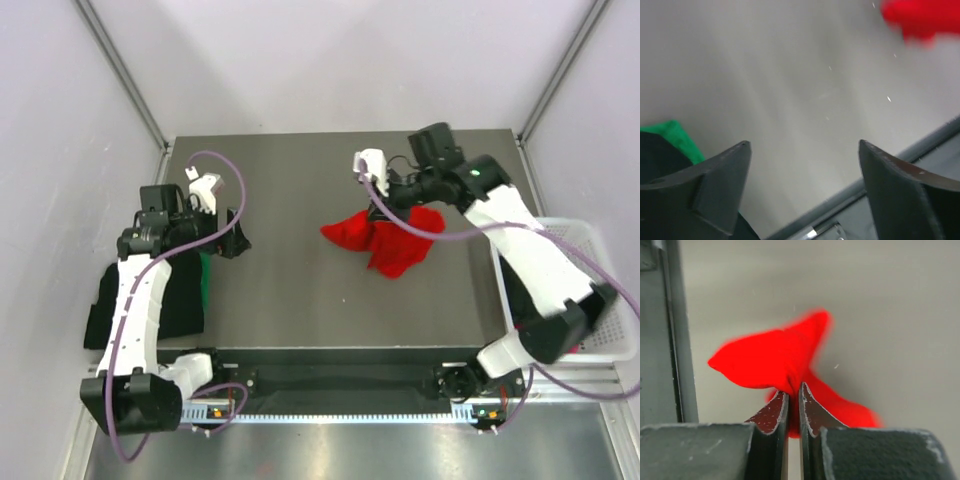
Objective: Fold and stack the t-shirts
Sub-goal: Move the tshirt to the center of the board, then flatten the tshirt out
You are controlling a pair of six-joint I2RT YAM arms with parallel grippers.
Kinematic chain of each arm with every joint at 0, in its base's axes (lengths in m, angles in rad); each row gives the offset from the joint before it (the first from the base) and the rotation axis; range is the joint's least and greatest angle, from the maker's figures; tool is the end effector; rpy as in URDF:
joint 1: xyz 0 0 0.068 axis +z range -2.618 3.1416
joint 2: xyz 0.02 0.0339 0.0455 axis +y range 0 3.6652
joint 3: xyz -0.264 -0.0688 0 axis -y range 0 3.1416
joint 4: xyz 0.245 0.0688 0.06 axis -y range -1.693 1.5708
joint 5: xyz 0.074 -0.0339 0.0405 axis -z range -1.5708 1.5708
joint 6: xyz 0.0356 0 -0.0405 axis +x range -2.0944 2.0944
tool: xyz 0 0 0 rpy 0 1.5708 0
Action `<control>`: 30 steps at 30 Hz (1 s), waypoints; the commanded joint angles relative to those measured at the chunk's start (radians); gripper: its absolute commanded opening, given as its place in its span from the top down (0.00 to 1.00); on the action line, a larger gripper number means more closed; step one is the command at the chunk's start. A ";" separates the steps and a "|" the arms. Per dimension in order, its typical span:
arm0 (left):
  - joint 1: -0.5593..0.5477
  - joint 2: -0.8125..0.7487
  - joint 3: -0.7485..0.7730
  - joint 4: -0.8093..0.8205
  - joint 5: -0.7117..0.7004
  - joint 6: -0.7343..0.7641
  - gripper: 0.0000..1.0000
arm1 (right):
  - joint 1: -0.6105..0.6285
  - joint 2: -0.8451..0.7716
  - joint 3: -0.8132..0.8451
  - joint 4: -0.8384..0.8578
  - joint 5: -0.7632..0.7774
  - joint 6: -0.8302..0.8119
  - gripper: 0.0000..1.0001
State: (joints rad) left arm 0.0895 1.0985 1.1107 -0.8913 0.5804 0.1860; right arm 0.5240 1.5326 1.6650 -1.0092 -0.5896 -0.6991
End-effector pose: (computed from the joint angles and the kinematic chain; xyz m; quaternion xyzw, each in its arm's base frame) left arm 0.2112 -0.0006 0.3317 0.1404 0.8957 -0.2220 0.3587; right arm 0.2595 0.1728 0.3895 -0.5975 0.6800 0.2437 0.3480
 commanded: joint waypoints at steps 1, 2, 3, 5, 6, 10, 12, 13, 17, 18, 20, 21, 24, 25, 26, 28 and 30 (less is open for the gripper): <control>-0.008 -0.029 0.006 0.126 -0.043 -0.033 0.04 | 0.007 -0.164 0.076 -0.072 -0.087 -0.117 1.00; -0.011 -0.025 0.008 0.136 -0.037 -0.037 0.03 | 0.007 -0.173 0.079 -0.069 -0.096 -0.125 1.00; -0.016 -0.003 0.008 0.144 -0.031 -0.042 0.03 | 0.008 -0.180 0.082 -0.065 -0.104 -0.117 1.00; -0.019 0.029 0.012 0.160 -0.025 -0.048 0.07 | 0.008 -0.163 0.084 -0.028 -0.110 -0.085 1.00; -0.022 0.068 0.029 0.160 -0.025 -0.052 0.09 | 0.008 -0.152 0.078 -0.013 -0.104 -0.079 1.00; -0.022 0.138 0.078 0.144 -0.045 -0.056 0.11 | 0.008 -0.109 -0.113 0.268 0.111 -0.016 0.70; -0.022 0.141 0.095 0.129 -0.015 -0.059 0.11 | 0.004 -0.098 -0.193 0.511 0.250 0.021 0.69; -0.022 0.135 0.095 0.129 -0.007 -0.060 0.11 | 0.004 -0.080 -0.256 0.582 0.410 0.050 0.66; -0.022 0.081 0.063 0.130 0.010 -0.054 0.05 | 0.004 -0.051 -0.312 0.662 0.630 0.124 0.57; -0.020 0.058 0.060 0.129 0.016 -0.046 0.01 | 0.002 -0.058 -0.359 0.666 0.652 0.131 0.56; -0.022 0.043 0.054 0.121 0.050 -0.048 0.01 | 0.004 -0.118 -0.431 0.663 0.662 0.116 0.56; -0.022 0.040 0.052 0.105 0.071 -0.051 0.01 | 0.002 -0.150 -0.509 0.632 0.627 0.109 0.57; -0.014 0.034 0.018 0.107 0.147 -0.083 0.01 | 0.025 -0.316 -0.626 0.493 0.357 -0.006 0.57; -0.016 0.032 0.005 0.133 0.150 -0.098 0.01 | 0.034 -0.380 -0.695 0.473 0.290 -0.025 0.58; -0.014 0.034 -0.024 0.149 0.151 -0.121 0.01 | 0.045 -0.405 -0.729 0.456 0.271 -0.033 0.58; -0.017 0.061 -0.048 0.172 0.171 -0.157 0.01 | 0.083 -0.442 -0.812 0.417 0.269 -0.059 0.59; -0.017 0.102 -0.061 0.178 0.153 -0.154 0.01 | 0.106 -0.457 -0.890 0.428 0.286 -0.080 0.59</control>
State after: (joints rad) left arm 0.0704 1.1557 1.0782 -0.7589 0.6983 0.0673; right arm 0.5922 1.0828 0.8700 -0.5522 -0.2401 -0.7158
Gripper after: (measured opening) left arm 0.987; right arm 0.417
